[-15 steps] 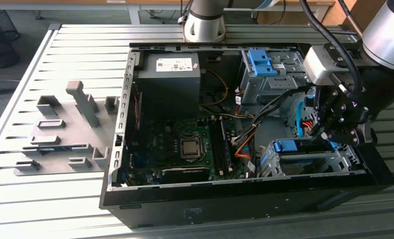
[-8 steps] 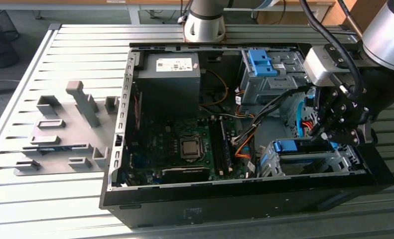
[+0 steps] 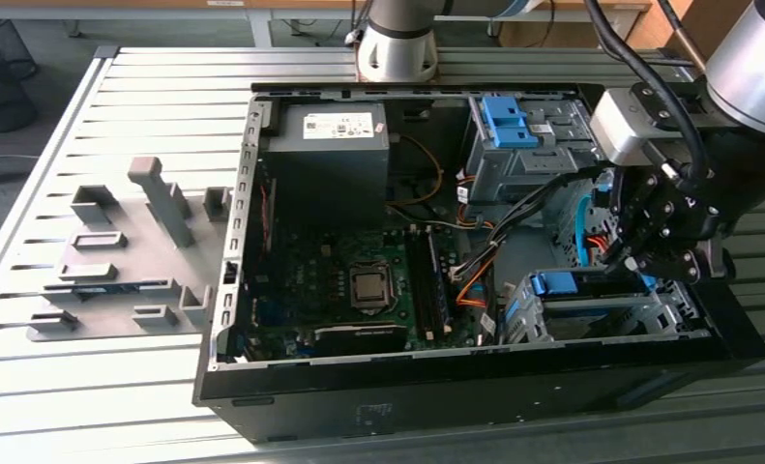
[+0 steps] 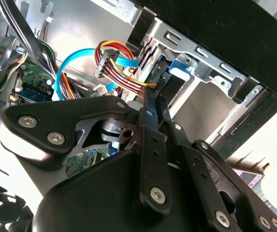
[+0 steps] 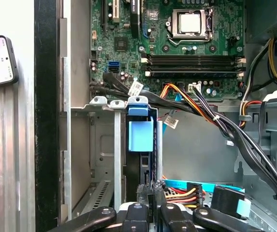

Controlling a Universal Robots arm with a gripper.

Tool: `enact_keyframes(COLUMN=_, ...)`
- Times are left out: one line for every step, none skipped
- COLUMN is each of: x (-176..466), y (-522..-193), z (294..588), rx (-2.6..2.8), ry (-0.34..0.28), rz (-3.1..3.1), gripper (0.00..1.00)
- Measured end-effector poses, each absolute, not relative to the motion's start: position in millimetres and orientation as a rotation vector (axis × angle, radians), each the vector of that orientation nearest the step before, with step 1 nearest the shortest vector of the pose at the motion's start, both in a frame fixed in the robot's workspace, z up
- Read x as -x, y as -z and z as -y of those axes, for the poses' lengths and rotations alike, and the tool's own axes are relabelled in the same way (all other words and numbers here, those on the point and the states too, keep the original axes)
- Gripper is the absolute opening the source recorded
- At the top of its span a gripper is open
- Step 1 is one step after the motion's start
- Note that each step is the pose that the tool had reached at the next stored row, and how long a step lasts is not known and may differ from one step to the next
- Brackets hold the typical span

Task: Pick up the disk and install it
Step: 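Insert the first disk wire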

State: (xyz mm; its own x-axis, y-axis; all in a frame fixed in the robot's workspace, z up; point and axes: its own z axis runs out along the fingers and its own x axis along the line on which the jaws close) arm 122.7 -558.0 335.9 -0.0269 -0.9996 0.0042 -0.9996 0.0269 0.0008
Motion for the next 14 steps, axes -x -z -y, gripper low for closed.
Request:
enact_keyframes(x=-122.7, y=-335.9, z=558.0, rx=-2.189, ry=-0.004, rz=2.248, gripper=0.16)
enact_keyframes(x=-122.7, y=-335.7, z=558.0, rx=-2.189, ry=-0.004, rz=2.248, gripper=0.16)
enact_keyframes(x=-122.7, y=-335.5, z=558.0, rx=-2.189, ry=-0.004, rz=2.248, gripper=0.16)
enact_keyframes(x=-122.7, y=-335.2, z=558.1, rx=-2.189, ry=-0.004, rz=2.248, gripper=0.16)
enact_keyframes(x=-122.7, y=-335.0, z=558.1, rx=-2.189, ry=-0.004, rz=2.248, gripper=0.16)
enact_keyframes(x=-122.7, y=-334.8, z=558.1, rx=-2.189, ry=-0.004, rz=2.248, gripper=0.16)
enact_keyframes(x=-122.7, y=-334.6, z=558.0, rx=-2.189, ry=-0.004, rz=2.248, gripper=0.16)
enact_keyframes(x=-122.7, y=-334.5, z=558.1, rx=-2.189, ry=-0.004, rz=2.249, gripper=0.16)
enact_keyframes(x=-122.7, y=-334.3, z=558.1, rx=-2.189, ry=-0.004, rz=2.248, gripper=0.16)
enact_keyframes(x=-122.7, y=-334.0, z=558.1, rx=-2.189, ry=-0.004, rz=2.248, gripper=0.16)
enact_keyframes(x=-122.7, y=-333.8, z=558.1, rx=-2.189, ry=-0.004, rz=2.248, gripper=0.16)
enact_keyframes(x=-122.7, y=-333.5, z=558.1, rx=-2.188, ry=-0.004, rz=2.249, gripper=0.16)
enact_keyframes(x=-122.7, y=-333.3, z=558.1, rx=-2.188, ry=-0.004, rz=2.249, gripper=0.16)
enact_keyframes(x=-122.7, y=-333.1, z=558.1, rx=-2.188, ry=-0.004, rz=2.249, gripper=0.16)
